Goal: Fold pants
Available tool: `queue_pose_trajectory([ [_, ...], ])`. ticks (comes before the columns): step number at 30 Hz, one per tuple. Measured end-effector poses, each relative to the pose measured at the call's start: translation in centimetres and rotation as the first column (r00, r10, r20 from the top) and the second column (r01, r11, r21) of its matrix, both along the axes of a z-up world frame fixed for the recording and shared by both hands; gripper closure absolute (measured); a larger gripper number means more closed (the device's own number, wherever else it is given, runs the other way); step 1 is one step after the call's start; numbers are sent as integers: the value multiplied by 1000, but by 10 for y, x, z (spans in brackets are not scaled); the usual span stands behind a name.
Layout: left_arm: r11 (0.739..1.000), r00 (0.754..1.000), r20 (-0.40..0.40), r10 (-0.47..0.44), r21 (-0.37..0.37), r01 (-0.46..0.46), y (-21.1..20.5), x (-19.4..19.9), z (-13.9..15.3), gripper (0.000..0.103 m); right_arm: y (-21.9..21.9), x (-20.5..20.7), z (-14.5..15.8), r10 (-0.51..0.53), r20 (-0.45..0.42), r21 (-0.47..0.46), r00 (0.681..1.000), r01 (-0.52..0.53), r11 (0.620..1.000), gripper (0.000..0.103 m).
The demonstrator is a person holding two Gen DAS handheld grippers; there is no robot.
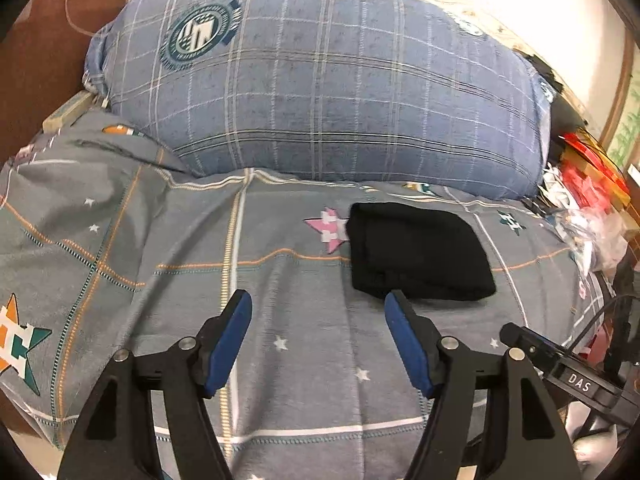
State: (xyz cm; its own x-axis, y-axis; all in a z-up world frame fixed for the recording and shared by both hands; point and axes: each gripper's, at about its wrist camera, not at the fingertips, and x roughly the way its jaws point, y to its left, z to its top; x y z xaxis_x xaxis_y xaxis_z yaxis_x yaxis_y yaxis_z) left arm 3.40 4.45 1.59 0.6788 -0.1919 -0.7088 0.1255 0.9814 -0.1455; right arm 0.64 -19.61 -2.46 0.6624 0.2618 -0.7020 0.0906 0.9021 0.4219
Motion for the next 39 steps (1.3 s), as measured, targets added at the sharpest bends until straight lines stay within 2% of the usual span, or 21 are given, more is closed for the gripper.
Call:
queue_pose_trajectory([
  [10,998,1000,25,-17,58,16,-32,-25,12,31,-11,-15,5,28,42,-3,999,-28,1000,33],
  [26,989,1000,1,-10,146,9,-66,-24,3,31,-38,-17,-16,29,36,51,999,-31,998,32],
  [28,989,1000,28,8,148,-12,-68,-25,4,31,-38,-18,-17,35,39,24,999,-36,999,31],
  [30,987,994,100,50,146,-65,-67,-30,10,29,-34,-19,-14,40,50,-31,998,-39,999,26],
  [31,984,987,143,77,148,-98,-65,-33,14,17,-32,-20,-12,37,61,-61,997,-34,998,23],
  [33,973,962,238,131,153,-171,-62,-41,25,0,-27,-24,-4,33,107,-131,994,-19,991,19],
  [35,963,939,300,171,150,-223,-60,-46,31,0,-19,-29,7,8,166,-220,986,29,975,6],
  [36,965,939,299,171,143,-221,-59,-44,32,0,-16,-30,12,-9,192,-259,981,60,964,0],
  [37,970,947,279,162,134,-205,-59,-39,30,0,-13,-29,15,-13,212,-278,977,73,958,0],
  [39,980,968,212,133,116,-160,-59,-28,20,0,-9,-21,15,5,199,-291,980,54,955,0],
])
